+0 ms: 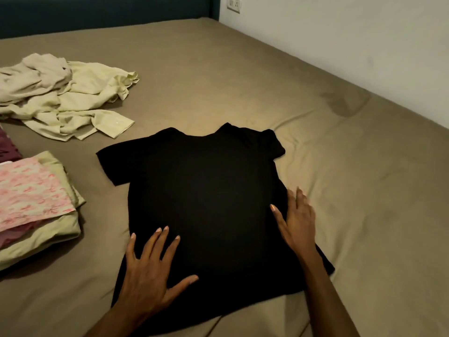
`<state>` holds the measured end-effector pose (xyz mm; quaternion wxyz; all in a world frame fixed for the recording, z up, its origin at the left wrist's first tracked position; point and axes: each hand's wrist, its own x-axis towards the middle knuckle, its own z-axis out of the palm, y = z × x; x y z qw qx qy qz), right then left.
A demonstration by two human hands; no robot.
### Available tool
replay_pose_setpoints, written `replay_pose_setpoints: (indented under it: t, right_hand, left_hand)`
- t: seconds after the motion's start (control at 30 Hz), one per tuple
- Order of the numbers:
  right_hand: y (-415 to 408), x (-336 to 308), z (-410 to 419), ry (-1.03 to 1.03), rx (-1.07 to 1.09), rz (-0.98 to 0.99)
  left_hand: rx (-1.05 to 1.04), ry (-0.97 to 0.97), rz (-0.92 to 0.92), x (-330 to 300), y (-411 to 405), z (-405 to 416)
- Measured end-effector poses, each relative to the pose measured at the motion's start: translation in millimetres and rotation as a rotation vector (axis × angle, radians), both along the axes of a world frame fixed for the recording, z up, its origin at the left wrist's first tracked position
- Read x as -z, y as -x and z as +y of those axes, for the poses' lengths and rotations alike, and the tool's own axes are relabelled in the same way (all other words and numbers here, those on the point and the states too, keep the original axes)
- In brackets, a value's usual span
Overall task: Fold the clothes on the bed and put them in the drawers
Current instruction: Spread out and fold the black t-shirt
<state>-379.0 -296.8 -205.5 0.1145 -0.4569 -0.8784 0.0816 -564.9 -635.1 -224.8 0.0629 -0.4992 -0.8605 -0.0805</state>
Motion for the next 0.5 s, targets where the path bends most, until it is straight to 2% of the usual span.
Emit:
replay_pose_setpoints:
  t: [0.07, 0.13, 0.23, 0.33, 0.4, 0.5]
  right_hand:
    - [32.2, -3.4, 28.8, 0.004, -0.071, 0.019]
    - [65.9, -0.6, 54.5, 0.005, -0.143, -0.034]
    - [119.2, -5.2, 91.7, 0.046, -0.216, -0.096]
    - [150.0, -4.9, 127.2, 0.018, -0.305, -0.243]
    - [156.5, 0.3, 147.7, 0.085, -0.297, -0.227]
    - [163.1, 5.9, 171.0, 0.178, -0.163, -0.121]
  left_hand:
    - [-0.048, -0.141, -0.012, -12.9, 9.1, 21.4]
    - [-0.099, -0.182, -0.071, -20.2, 22.3, 41.0]
    - [-0.165, -0.097, -0.094, -15.6, 53.4, 69.3]
    - [-0.25, -0.019, -0.112, -11.8, 97.5, 83.0]
    - [-0.323, 0.048, -0.124, -9.0, 130.8, 79.2]
    - [-0.425, 0.089, -0.186, -4.4, 170.9, 62.9]
